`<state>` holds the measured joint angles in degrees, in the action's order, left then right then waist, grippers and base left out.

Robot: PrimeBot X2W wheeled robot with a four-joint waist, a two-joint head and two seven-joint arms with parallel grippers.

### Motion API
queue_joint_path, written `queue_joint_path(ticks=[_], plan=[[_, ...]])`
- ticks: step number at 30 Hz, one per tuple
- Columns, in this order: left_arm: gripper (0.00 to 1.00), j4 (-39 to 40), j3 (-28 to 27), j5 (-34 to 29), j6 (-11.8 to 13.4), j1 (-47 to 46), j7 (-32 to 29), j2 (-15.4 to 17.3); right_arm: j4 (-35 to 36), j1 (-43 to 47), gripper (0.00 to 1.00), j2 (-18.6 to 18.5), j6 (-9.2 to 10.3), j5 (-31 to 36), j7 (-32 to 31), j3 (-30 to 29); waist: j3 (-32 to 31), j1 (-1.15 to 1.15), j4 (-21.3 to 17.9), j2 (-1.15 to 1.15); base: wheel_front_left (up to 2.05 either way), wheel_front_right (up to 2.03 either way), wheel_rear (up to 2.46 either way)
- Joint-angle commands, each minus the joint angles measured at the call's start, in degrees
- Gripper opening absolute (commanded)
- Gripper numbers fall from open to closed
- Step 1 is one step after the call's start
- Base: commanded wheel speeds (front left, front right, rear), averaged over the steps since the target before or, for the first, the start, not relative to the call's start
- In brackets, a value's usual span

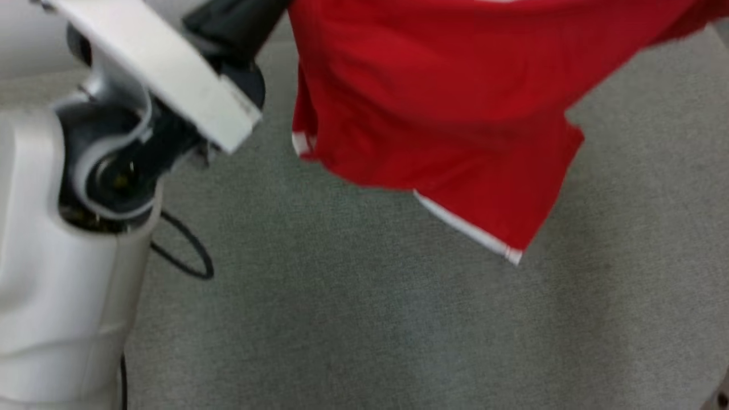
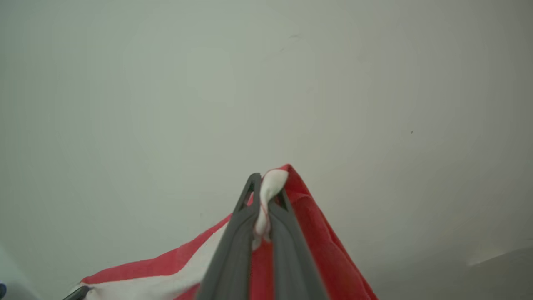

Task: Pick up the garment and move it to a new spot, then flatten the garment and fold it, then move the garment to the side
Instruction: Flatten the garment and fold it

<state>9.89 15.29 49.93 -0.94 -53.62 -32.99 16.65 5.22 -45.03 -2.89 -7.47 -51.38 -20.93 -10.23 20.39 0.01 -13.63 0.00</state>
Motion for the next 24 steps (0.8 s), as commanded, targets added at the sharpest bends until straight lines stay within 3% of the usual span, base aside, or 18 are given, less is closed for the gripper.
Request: queue_joint_path(ticks=[1, 6, 11, 17, 24], plan=[[0.00, -2.17, 0.09, -1.42, -0.43, -2.85, 1.18, -0.51, -2.72, -3.54, 0.00, -0.04, -0.02, 1.09, 0.71, -0.27, 5.32, -0.01, 0.77, 0.00, 0.00, 0.00, 0.00], [0.00, -16.72, 0.85, -7.15, -3.52, -17.29, 11.62, -4.56, -16.97, -21.45, 0.00, -0.07, -0.02, 8.31, 6.34, 0.37, 9.02, -0.01, 1.82, 0.00, 0.00, 0.00, 0.00], [0.00, -27.81, 3.95, -13.00, -5.65, -23.66, 24.83, -5.92, -25.75, -28.82, 0.00, -0.01, -0.02, 9.78, 11.98, 1.44, 11.65, -0.01, 2.81, 0.00, 0.00, 0.00, 0.00], [0.00, -34.47, 10.23, -14.02, -6.48, -17.49, 36.28, -6.16, -25.80, -18.24, 0.00, -0.21, -0.02, 8.94, 16.76, 3.76, 10.68, -0.01, 3.54, 0.00, 0.00, 0.00, 0.00], [0.00, -30.23, 20.16, -10.27, -6.51, -2.51, 43.39, -2.27, -15.96, 4.97, 0.00, -1.32, -0.02, 7.11, 17.03, 4.70, 8.24, -0.01, 4.28, 0.00, 0.00, 0.00, 0.00]])
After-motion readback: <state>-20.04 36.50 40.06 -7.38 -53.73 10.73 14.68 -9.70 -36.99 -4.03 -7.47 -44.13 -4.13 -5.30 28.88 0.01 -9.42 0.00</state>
